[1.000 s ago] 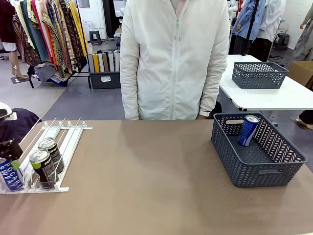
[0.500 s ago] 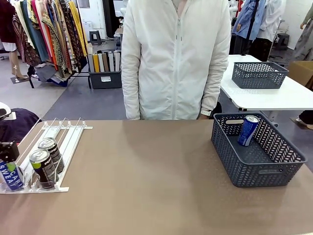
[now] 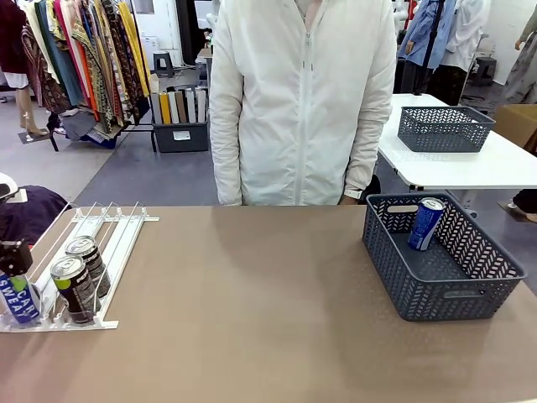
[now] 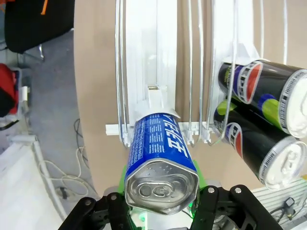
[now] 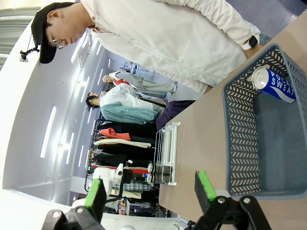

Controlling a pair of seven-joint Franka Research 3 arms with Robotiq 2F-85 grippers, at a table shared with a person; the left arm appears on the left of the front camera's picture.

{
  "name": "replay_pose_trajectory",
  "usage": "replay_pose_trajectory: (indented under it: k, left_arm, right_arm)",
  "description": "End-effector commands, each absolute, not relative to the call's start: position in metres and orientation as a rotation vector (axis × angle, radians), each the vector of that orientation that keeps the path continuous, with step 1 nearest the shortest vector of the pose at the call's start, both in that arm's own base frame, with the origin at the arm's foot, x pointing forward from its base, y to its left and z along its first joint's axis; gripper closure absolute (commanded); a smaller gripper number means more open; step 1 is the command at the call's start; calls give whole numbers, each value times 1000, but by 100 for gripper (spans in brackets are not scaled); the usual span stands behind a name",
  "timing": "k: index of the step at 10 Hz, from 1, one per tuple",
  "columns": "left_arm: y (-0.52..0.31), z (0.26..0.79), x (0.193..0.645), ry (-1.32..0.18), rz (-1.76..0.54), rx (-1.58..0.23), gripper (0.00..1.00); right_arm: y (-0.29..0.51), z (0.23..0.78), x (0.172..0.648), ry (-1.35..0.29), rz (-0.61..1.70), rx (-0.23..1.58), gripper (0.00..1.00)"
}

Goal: Retrieve and store the cans from the dispenser.
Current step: Pick up the last remaining can from one row of the Automatic Can Dispenser and place it in the middle of the table.

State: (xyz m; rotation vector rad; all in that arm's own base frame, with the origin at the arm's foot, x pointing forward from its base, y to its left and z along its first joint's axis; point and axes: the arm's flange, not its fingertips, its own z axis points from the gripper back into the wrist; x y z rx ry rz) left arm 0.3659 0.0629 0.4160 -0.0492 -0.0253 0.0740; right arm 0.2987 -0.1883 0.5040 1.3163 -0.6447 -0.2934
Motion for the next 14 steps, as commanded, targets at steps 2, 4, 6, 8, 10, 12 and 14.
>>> replay_pose_trajectory:
  k: [2, 4, 6, 8, 10, 12, 14]
  left_arm:
    - [63, 505, 345, -100, 27, -72, 100]
    - [67, 563, 322, -218, -17, -78, 100]
    - [75, 591, 299, -344, -27, -96, 100]
    - [86, 582, 296, -357, -4, -142, 100]
    - [82, 601, 290, -339, 1, -96, 100]
    - [82, 601, 290, -339, 1, -96, 100]
    - [83, 590, 291, -331, 10, -111, 100]
  right_arm:
    - [-188, 507, 302, -670, -282, 1330, 0]
    - [-188, 507, 302, -670, -282, 1330, 0]
    - [-188, 507, 302, -670, -282, 1330, 0]
    - [-188, 507, 302, -670, -282, 1330, 0]
    - [-188, 507, 302, -670, -282, 1330, 0]
    - [-188, 507, 302, -670, -282, 1330, 0]
    - [-188, 507, 302, -670, -282, 1330, 0]
